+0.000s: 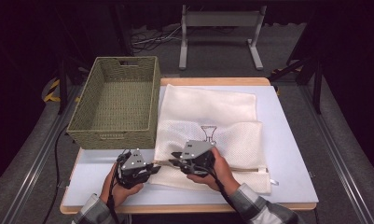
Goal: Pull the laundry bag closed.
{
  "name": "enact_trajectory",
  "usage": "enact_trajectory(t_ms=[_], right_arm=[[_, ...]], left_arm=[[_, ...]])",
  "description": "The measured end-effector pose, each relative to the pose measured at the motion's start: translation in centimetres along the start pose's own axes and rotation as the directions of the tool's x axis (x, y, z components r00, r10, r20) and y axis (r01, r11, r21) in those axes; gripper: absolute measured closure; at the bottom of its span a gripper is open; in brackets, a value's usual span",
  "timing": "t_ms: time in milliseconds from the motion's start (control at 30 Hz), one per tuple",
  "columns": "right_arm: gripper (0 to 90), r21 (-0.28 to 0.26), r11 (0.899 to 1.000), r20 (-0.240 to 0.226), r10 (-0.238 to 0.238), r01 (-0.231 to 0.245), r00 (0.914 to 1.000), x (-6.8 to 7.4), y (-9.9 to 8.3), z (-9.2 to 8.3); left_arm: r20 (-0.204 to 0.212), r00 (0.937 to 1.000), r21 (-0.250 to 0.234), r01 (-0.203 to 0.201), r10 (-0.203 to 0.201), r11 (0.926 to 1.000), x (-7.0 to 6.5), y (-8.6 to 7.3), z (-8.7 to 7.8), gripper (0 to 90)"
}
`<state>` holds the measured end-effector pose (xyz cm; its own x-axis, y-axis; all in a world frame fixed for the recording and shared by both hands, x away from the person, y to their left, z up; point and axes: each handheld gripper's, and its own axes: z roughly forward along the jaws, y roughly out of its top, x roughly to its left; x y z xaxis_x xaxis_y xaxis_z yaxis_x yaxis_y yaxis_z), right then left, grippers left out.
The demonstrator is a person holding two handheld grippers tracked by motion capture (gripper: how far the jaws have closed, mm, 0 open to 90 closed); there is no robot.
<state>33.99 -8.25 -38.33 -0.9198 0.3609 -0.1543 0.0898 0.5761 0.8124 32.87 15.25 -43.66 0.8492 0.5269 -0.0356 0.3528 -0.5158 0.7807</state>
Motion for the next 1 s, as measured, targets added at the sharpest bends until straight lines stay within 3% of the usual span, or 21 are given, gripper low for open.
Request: enact_trajectory(t_ms=[167,300,467,600,700,833,1000], right_arm=[[75.1,0.011,0.999,-0.04,-0.035,0.035,0.9986,1.0,1.5,2.3],[74.2,0.025,0.999,-0.074,-0.032,0.034,0.9968,1.1,1.7,3.6],[73.0,0.054,0.998,-0.077,-0.029,0.033,0.9966,0.9,1.5,5.1],[74.6,0.054,0.998,-0.08,-0.007,0.011,0.9967,0.6,1.6,5.7],[81.7,0.061,0.998,-0.104,0.004,0.003,0.9946,0.5,1.5,6.1],[81.9,0.062,0.998,-0.097,-0.003,0.009,0.9953,0.6,1.5,6.1],[82.1,0.041,0.999,-0.091,0.023,-0.019,0.9956,0.3,1.3,5.3]], left_arm=[[-0.001,1.0,-0.007,0.006,-0.006,1.0,0.1,-0.2,0.0,83.0],[0.001,0.9999,-0.002,0.015,-0.015,0.9999,0.1,-0.4,0.0,83.0],[0.001,0.9999,0.003,0.015,-0.015,0.9999,0.0,-0.6,0.0,82.9],[0.003,0.9997,0.01,0.022,-0.022,0.9997,-0.1,-0.8,0.2,82.8],[-0.001,0.9999,0.017,0.016,-0.016,0.9997,-0.1,-0.9,0.2,82.7],[-0.002,0.9998,0.016,0.018,-0.018,0.9997,0.0,-0.9,0.2,82.5],[-0.006,0.9998,0.02,0.018,-0.018,0.9996,0.0,-0.9,0.2,82.3]])
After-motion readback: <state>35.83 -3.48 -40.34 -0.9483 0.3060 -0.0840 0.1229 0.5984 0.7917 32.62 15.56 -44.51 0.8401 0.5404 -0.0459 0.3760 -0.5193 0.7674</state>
